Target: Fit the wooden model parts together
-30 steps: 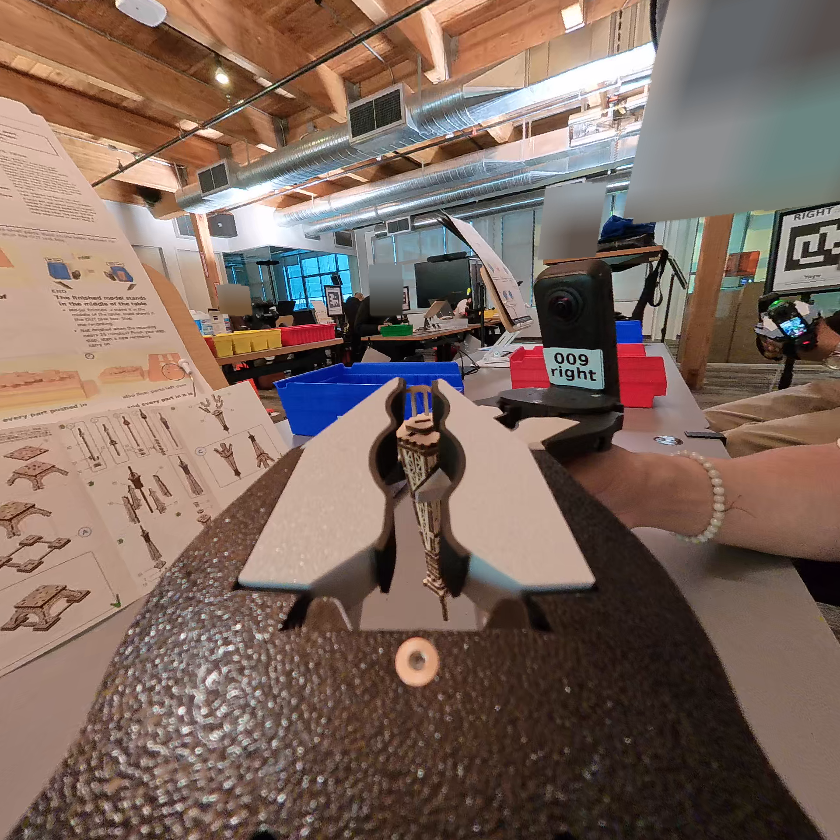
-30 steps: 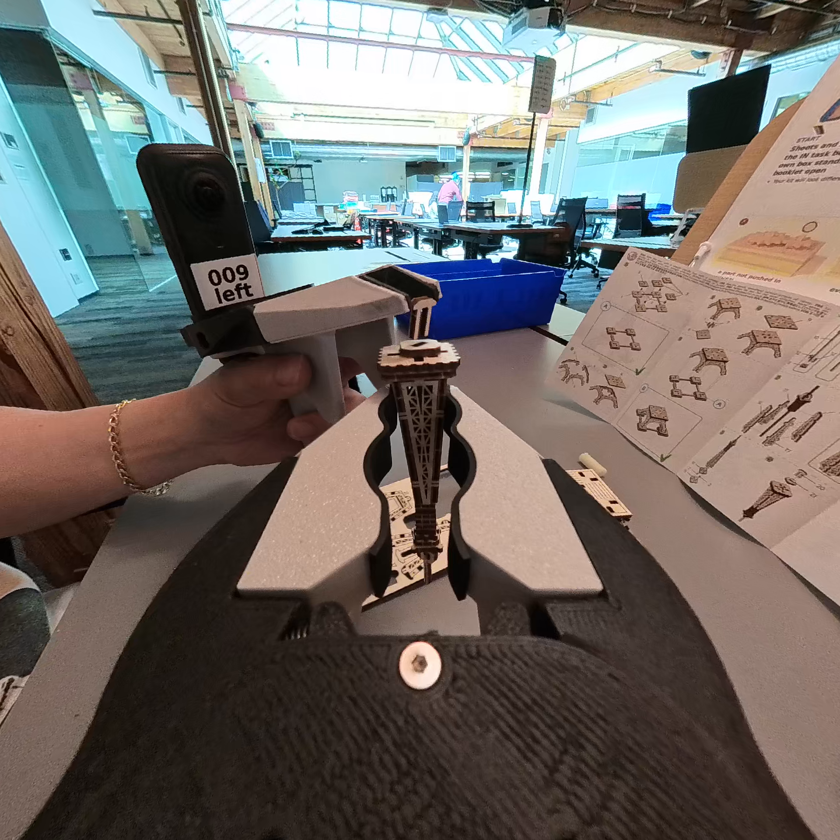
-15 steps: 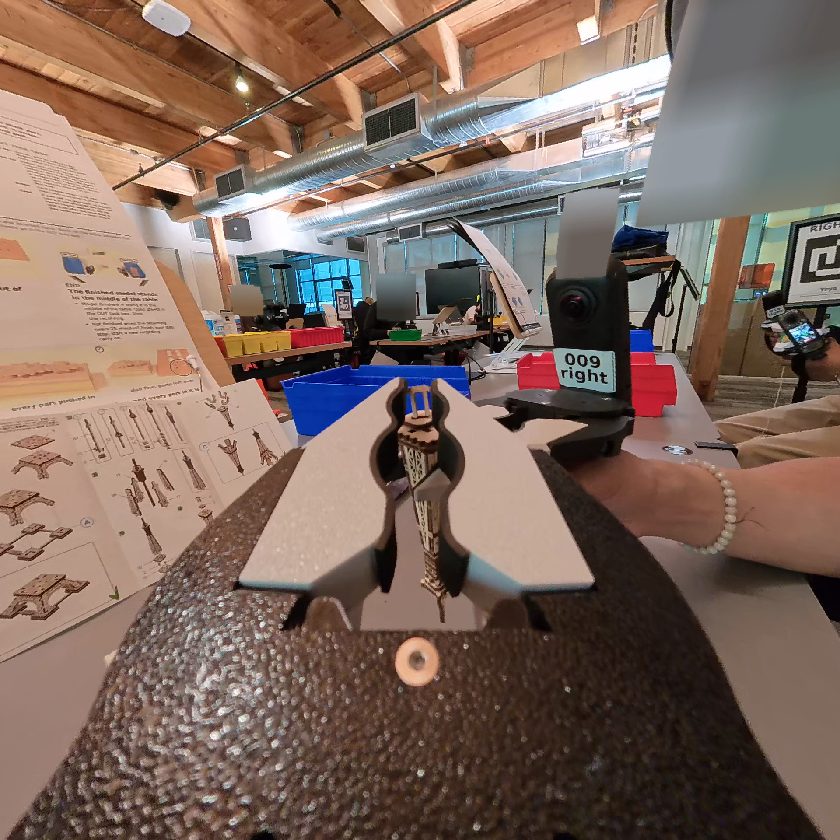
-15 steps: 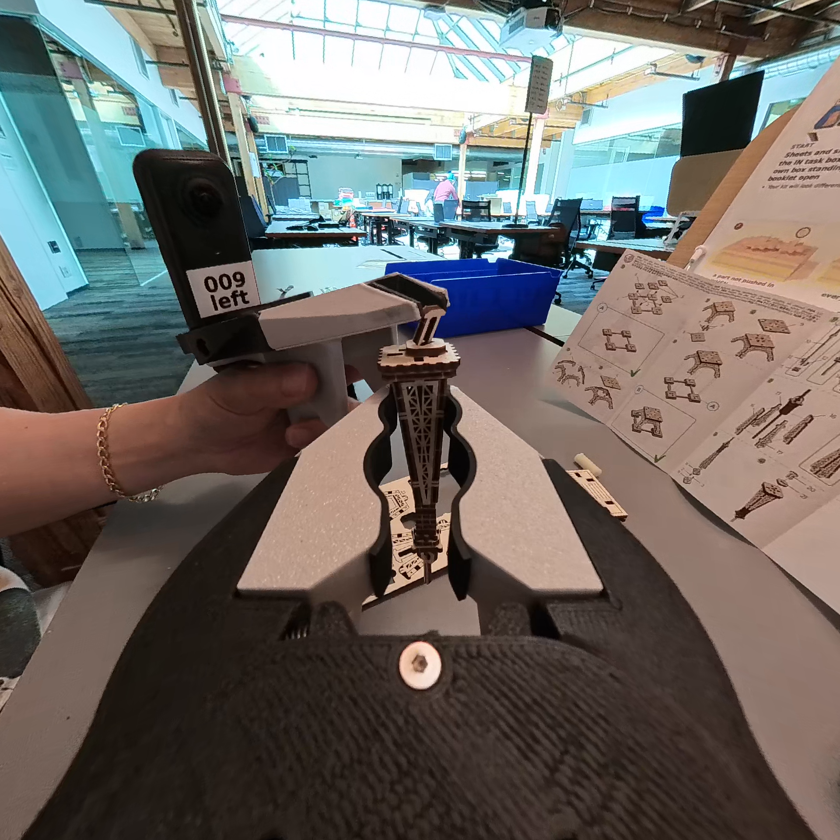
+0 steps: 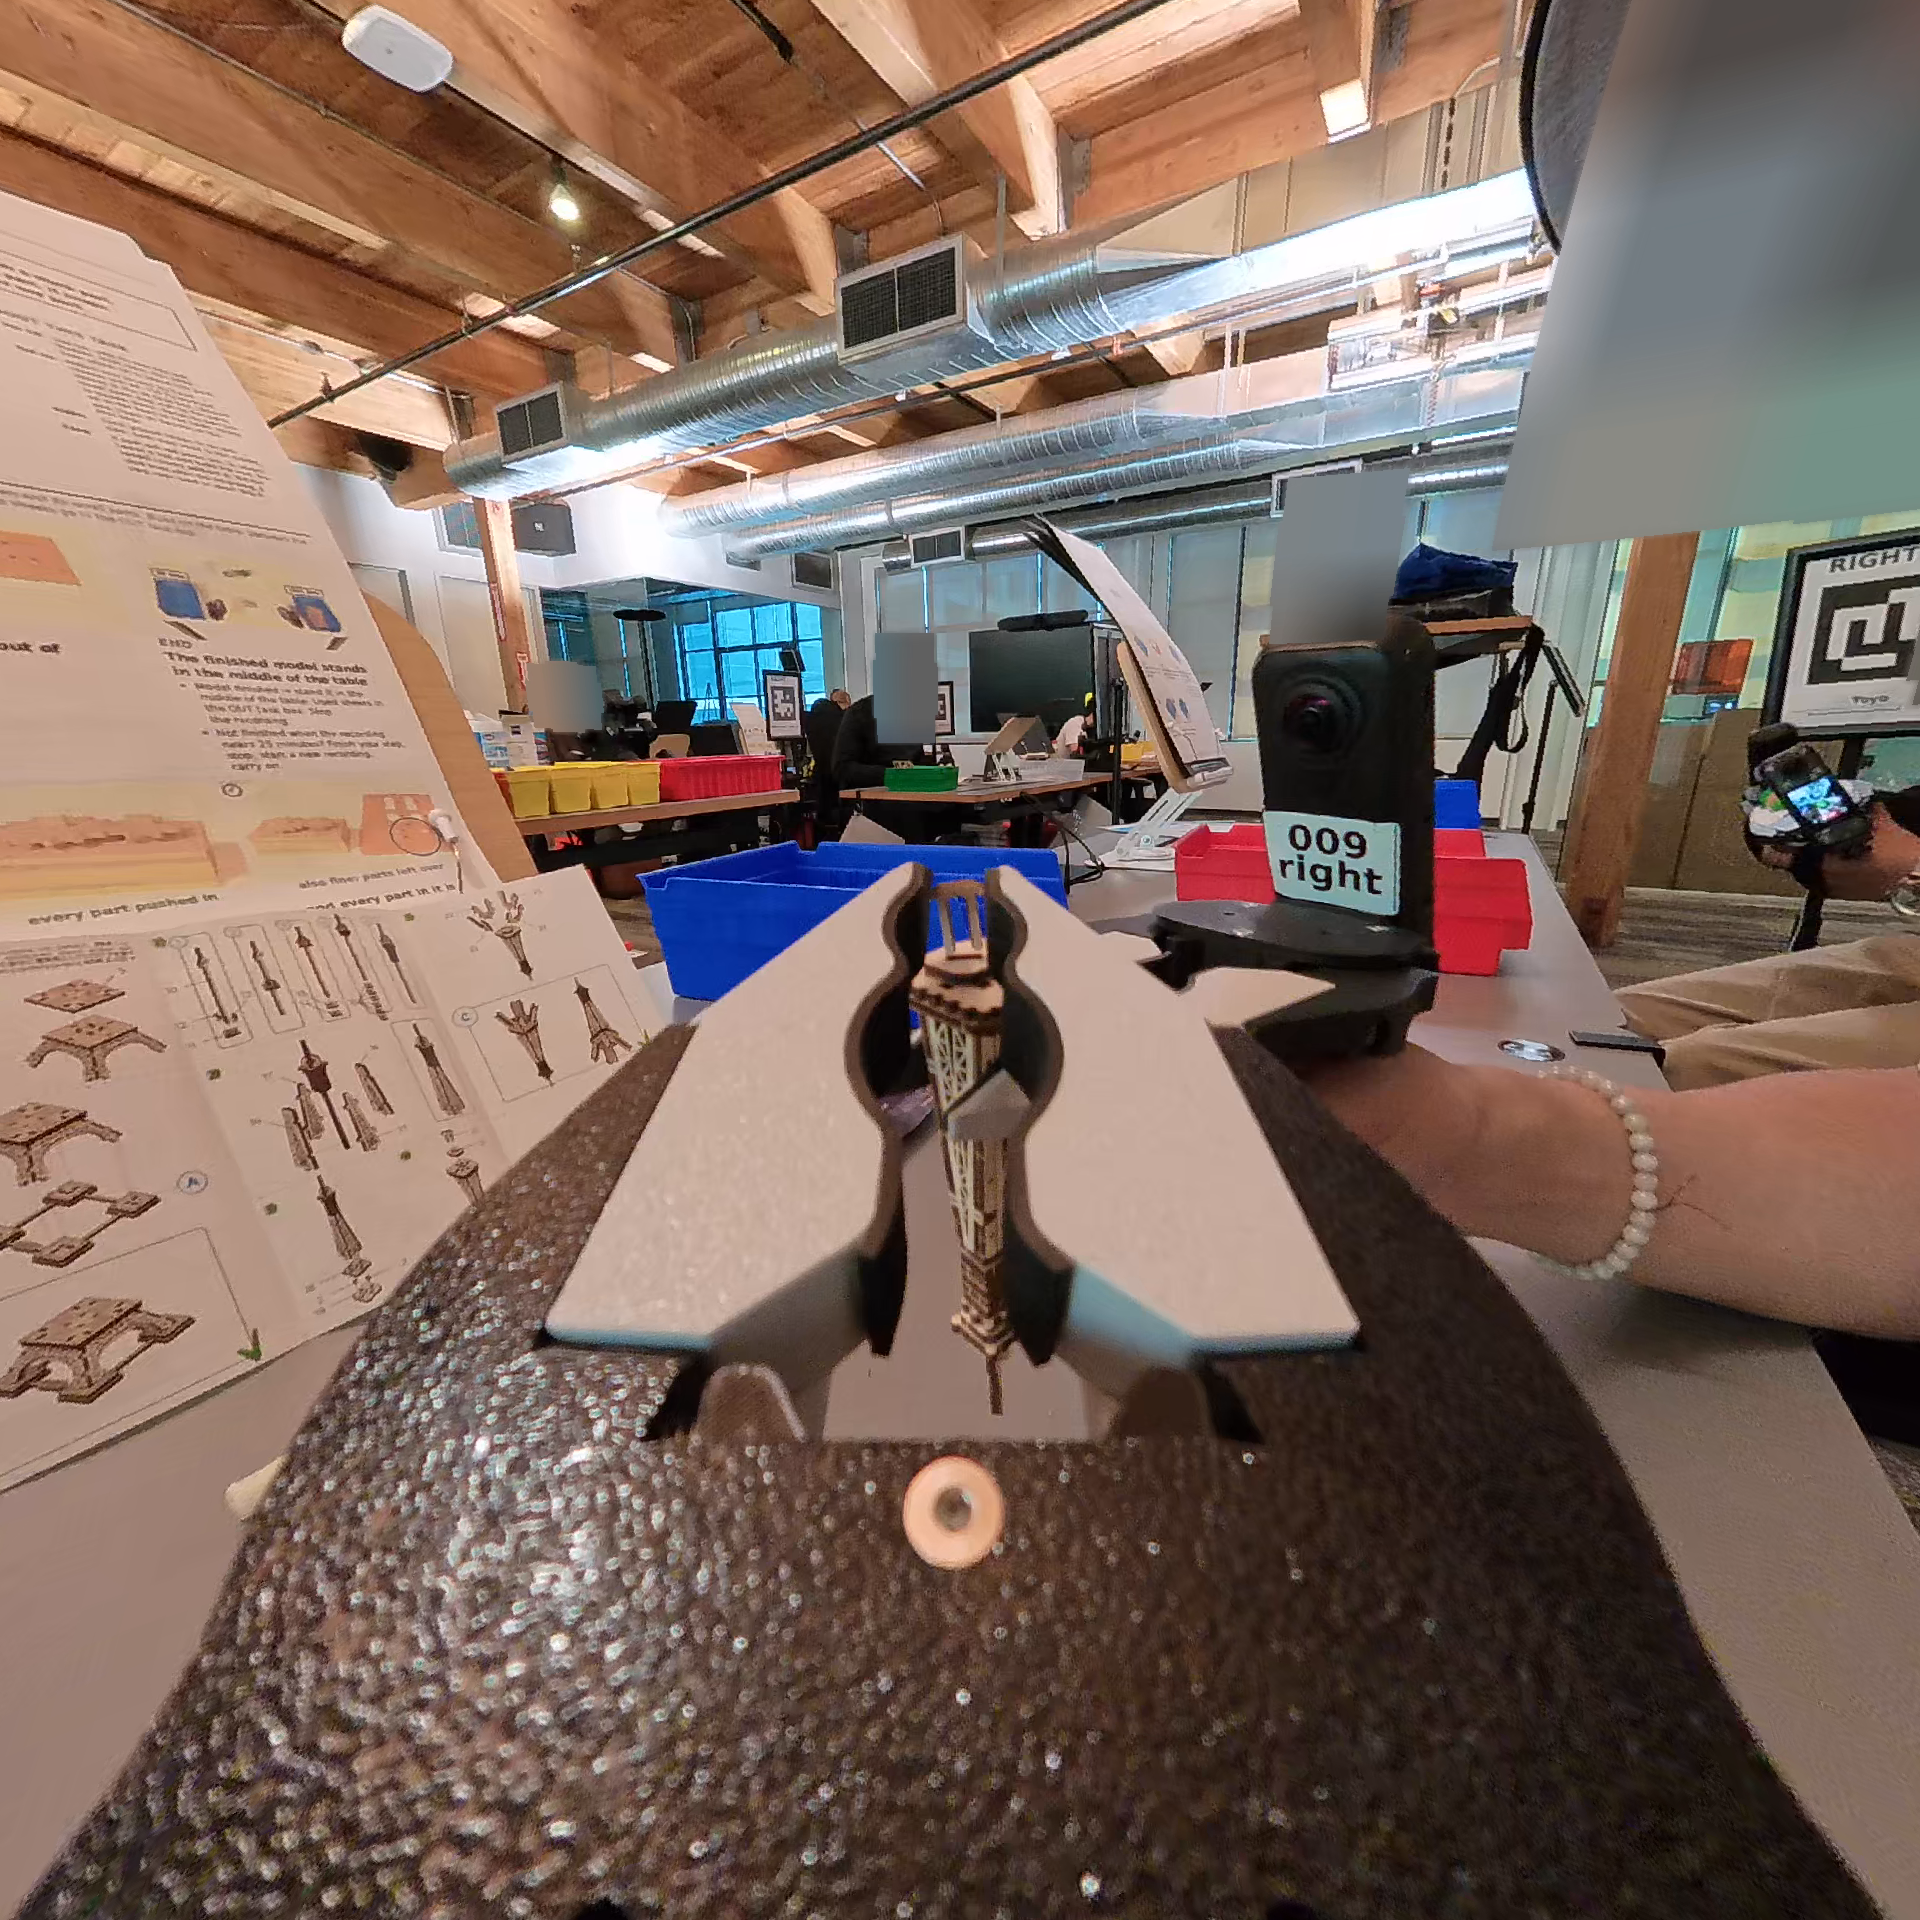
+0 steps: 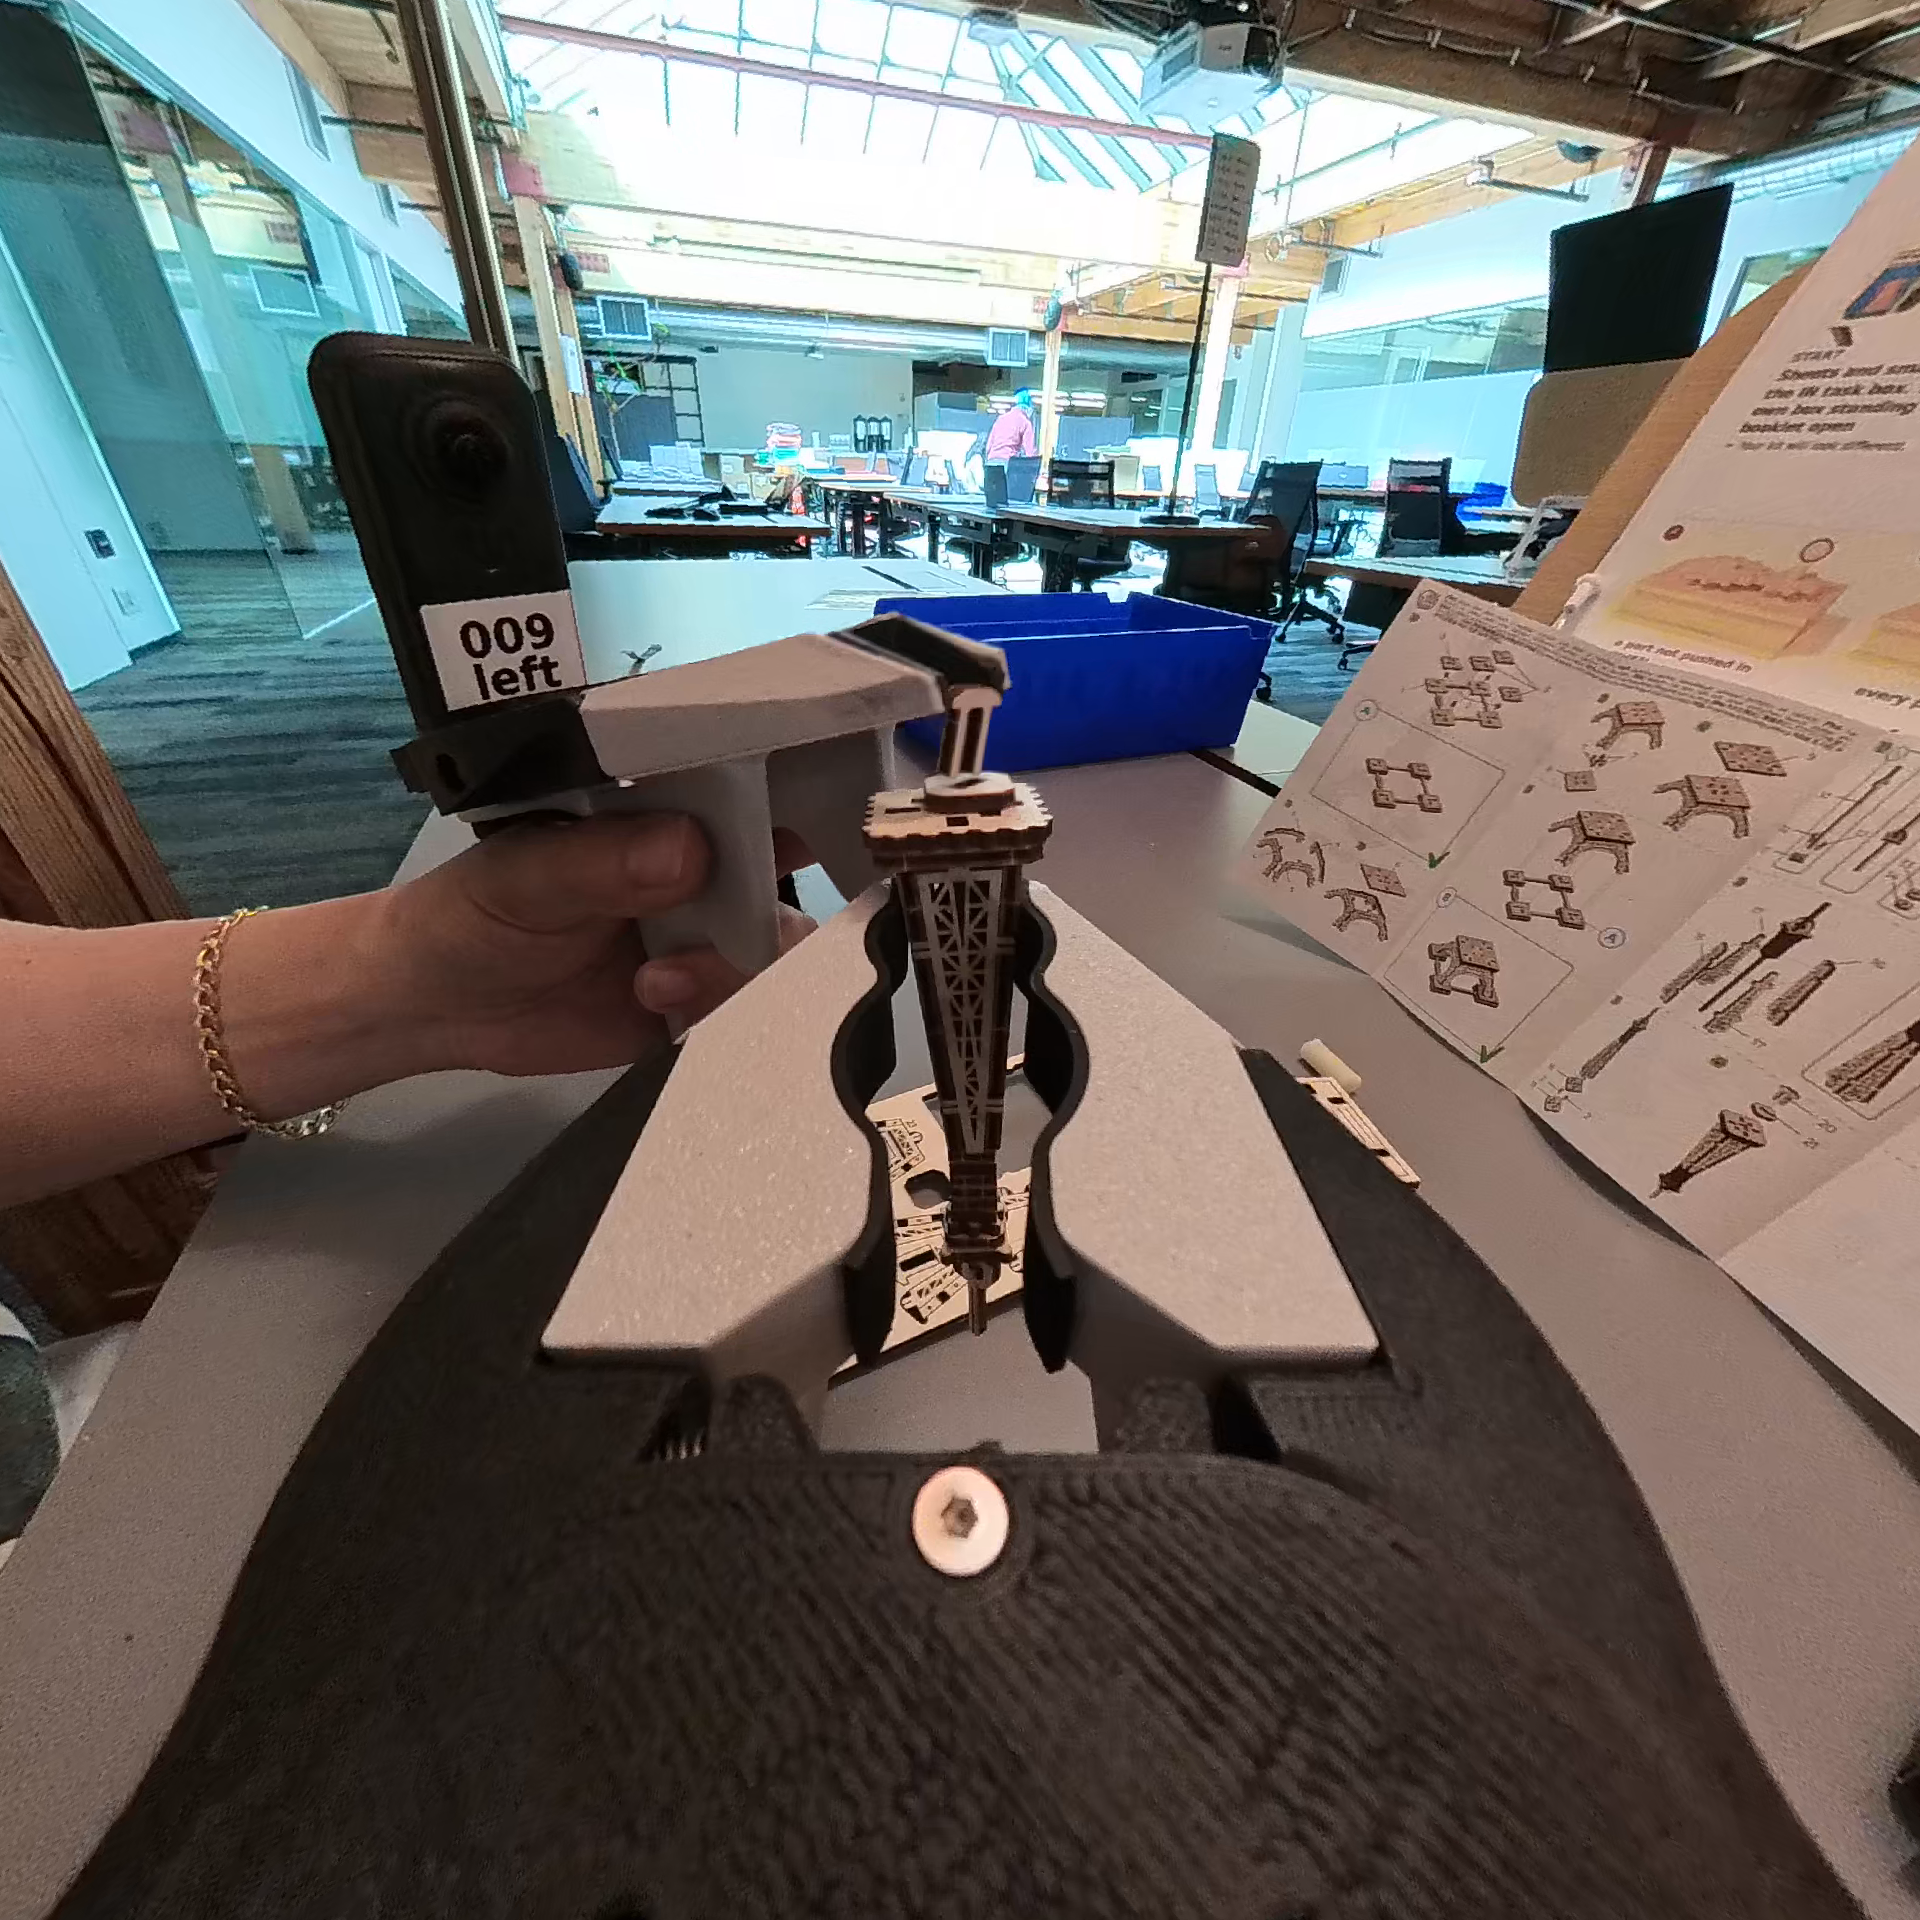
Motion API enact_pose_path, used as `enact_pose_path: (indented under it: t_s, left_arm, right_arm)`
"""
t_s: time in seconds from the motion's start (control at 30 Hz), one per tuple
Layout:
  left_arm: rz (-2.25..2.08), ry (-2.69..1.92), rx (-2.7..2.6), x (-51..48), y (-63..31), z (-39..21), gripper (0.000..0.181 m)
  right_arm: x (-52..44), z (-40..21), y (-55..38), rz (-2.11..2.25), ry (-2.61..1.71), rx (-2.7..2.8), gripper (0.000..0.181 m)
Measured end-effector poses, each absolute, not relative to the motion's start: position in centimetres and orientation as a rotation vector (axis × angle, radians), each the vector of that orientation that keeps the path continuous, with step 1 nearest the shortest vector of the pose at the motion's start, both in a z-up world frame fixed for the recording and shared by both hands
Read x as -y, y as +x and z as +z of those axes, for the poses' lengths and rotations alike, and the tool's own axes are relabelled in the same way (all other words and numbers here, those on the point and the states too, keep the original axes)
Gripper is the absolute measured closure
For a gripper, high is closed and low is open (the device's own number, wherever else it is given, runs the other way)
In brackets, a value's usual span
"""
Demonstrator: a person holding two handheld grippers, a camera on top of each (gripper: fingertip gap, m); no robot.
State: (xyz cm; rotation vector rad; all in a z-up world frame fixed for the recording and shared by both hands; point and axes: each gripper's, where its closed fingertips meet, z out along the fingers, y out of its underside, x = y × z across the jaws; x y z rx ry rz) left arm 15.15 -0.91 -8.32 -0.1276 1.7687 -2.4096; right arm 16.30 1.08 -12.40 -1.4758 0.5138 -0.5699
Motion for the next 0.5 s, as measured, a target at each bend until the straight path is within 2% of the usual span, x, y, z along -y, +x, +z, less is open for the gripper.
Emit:
enact_pose_path:
  t_s: [0.5]
  left_arm:
    - [-2.409, -0.127, -1.768, 1.02, 15.12, -8.48, 0.174]
  right_arm:
    - [-1.17, -12.36, 16.21, -0.553, -1.468, -0.519, 0.165]
